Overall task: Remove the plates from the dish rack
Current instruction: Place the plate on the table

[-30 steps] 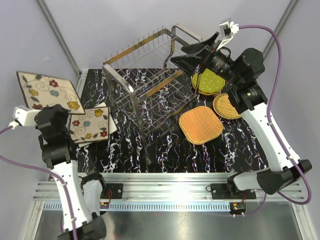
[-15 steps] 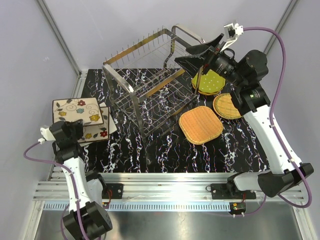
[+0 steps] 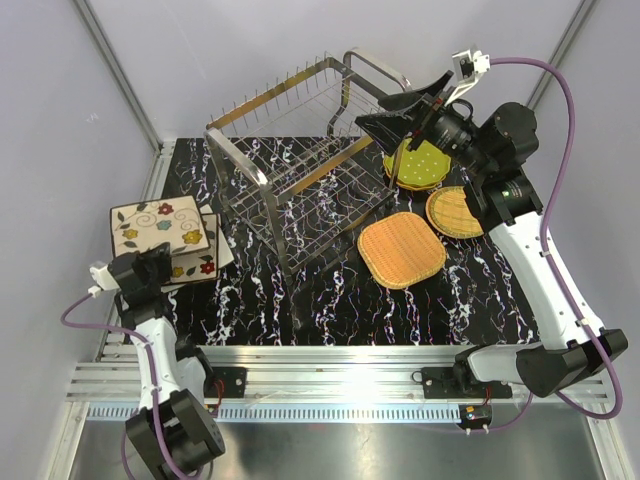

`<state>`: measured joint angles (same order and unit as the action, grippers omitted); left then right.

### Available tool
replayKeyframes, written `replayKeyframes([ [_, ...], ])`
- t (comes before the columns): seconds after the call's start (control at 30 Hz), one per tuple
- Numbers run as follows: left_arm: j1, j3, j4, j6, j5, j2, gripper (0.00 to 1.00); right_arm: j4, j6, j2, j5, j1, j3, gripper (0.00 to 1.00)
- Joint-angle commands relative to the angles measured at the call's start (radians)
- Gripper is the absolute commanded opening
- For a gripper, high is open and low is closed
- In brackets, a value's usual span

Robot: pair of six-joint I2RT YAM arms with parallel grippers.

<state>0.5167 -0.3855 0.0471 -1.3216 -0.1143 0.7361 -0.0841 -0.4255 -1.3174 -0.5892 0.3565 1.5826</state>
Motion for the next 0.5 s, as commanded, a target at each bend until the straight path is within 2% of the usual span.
replayKeyframes([
  [0.0, 0.005, -0.021, -0.360, -0.045, -0.048, -0.020, 0.00, -0.037, -0.002, 0.033, -0.015, -0.010, -0.001, 1.00],
  [0.47, 0.005, 0.092, -0.440, -0.041, -0.070, 0.014, 0.00, -0.031, -0.004, 0.032, -0.023, -0.014, -0.004, 1.00],
])
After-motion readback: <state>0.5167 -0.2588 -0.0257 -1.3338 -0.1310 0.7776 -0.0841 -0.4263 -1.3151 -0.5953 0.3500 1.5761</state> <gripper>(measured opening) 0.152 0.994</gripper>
